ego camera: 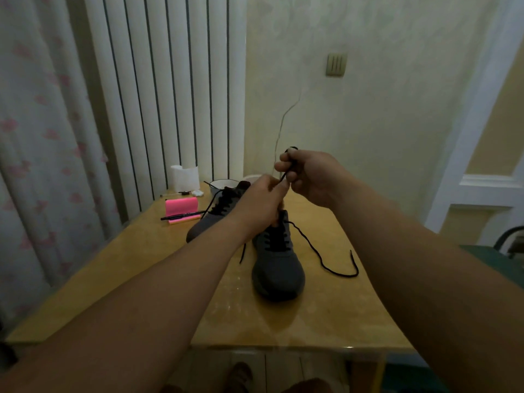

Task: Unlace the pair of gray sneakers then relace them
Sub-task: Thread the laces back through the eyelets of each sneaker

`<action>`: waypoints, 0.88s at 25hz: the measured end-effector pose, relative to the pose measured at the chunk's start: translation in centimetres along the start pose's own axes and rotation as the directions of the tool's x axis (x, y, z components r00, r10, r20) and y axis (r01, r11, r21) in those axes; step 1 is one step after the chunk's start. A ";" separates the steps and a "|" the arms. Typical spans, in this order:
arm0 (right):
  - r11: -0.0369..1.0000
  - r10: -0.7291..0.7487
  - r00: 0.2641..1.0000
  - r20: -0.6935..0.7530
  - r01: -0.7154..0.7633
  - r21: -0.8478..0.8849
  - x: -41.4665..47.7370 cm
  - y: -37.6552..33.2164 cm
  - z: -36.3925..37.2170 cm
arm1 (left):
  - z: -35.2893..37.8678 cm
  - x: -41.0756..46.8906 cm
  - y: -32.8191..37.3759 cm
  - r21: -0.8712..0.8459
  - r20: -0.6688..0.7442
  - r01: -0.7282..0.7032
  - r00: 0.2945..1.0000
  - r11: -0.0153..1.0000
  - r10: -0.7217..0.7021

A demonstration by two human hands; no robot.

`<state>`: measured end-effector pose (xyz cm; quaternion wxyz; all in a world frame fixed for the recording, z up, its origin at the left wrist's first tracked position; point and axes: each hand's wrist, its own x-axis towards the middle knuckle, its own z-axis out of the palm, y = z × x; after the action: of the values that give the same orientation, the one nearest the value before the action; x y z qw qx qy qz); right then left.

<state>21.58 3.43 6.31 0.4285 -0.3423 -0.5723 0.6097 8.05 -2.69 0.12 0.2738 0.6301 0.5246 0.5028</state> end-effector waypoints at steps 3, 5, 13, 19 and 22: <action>0.996 0.028 0.992 -0.120 -0.018 0.085 1.2 0.9 -1.5 | -1.3 0.0 -1.8 0.161 -0.168 0.030 0.986 0.986 -0.003; 0.991 0.074 0.975 -0.207 -0.047 0.129 1.7 2.1 -2.6 | -2.9 -0.1 -4.5 0.312 -0.182 0.121 0.981 0.942 -0.066; 0.884 -0.143 0.981 -0.134 0.065 -0.463 2.0 7.6 0.5 | 0.9 2.6 -3.4 0.091 -0.117 -0.086 0.988 0.992 0.096; 0.787 -0.156 0.986 0.059 0.160 -0.596 2.3 8.5 0.2 | 0.7 3.8 -4.7 -0.199 -0.123 -0.022 0.992 0.980 -0.003; 0.884 -0.163 0.986 -0.023 0.136 -0.447 3.0 8.0 -3.2 | 0.2 5.0 -5.4 -0.292 -0.252 -0.024 0.966 0.956 -0.053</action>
<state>22.29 7.62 -1.72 0.4020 -0.4039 -0.7077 0.4177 5.84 3.65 -2.93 0.2972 0.5081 0.4800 0.6505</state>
